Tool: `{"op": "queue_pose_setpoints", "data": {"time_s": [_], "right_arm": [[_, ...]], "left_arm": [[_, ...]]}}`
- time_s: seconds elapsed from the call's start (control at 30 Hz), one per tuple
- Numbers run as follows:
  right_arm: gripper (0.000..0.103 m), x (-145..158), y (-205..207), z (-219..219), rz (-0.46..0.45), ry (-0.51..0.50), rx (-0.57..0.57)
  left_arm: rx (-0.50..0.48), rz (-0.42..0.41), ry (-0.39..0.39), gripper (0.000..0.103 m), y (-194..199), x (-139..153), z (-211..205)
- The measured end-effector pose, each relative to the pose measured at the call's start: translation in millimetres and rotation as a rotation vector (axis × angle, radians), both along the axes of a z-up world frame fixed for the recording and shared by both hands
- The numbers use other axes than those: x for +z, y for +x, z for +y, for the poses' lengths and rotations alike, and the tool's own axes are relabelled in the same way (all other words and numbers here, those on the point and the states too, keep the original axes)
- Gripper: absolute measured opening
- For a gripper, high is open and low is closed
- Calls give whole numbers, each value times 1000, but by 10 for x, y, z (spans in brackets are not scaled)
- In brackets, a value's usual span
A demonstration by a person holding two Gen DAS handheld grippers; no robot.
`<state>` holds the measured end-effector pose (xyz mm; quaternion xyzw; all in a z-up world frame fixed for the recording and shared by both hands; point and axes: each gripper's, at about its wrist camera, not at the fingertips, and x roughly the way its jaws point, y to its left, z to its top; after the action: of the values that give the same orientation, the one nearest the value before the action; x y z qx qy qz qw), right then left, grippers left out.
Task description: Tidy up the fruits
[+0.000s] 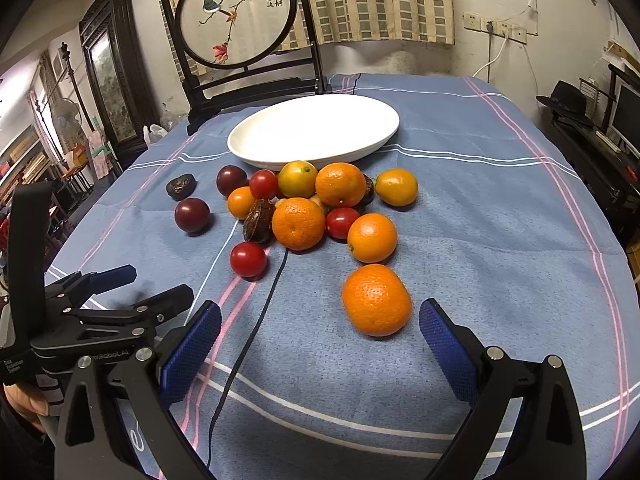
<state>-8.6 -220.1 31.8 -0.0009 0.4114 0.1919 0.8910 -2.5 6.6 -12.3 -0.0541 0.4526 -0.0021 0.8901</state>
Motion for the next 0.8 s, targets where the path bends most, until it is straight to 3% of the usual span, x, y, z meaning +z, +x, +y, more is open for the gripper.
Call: {"op": "queue_pose_setpoints", "data": {"time_s": [0.8], "right_arm": [[99, 10, -17, 25, -10, -15, 2]], "left_arm": [[1, -12, 12, 98, -31, 14, -41]]}}
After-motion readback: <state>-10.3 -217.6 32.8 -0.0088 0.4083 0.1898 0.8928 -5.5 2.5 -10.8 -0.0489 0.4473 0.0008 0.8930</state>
